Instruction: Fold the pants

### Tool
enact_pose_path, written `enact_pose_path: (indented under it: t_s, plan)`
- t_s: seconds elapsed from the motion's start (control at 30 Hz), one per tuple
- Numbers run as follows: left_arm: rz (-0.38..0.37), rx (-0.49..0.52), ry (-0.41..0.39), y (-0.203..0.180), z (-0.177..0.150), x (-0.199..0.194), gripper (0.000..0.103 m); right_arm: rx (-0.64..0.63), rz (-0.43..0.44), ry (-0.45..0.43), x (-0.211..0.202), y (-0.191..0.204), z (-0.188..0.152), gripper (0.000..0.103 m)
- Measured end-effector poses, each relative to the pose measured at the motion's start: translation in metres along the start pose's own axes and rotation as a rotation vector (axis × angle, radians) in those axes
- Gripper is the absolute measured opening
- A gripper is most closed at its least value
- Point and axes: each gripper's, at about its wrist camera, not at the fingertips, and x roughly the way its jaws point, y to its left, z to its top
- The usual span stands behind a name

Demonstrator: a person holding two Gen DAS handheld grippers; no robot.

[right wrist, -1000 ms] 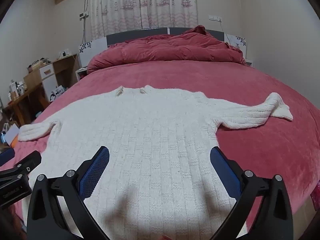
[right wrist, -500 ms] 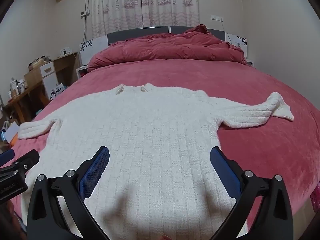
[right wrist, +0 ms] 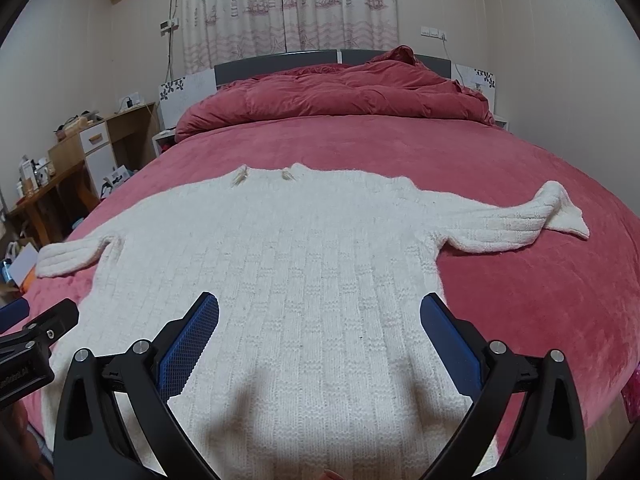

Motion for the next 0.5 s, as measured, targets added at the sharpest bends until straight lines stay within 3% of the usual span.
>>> enact_pose_path:
  t_s: [0.5]
  plan:
    - [0.007,-0.006,0.0,0.0028,-0.0012,0.0042,0.101,-0.007,-0.003,-0.004,-0.0004,0.0001,0.0007,0.1]
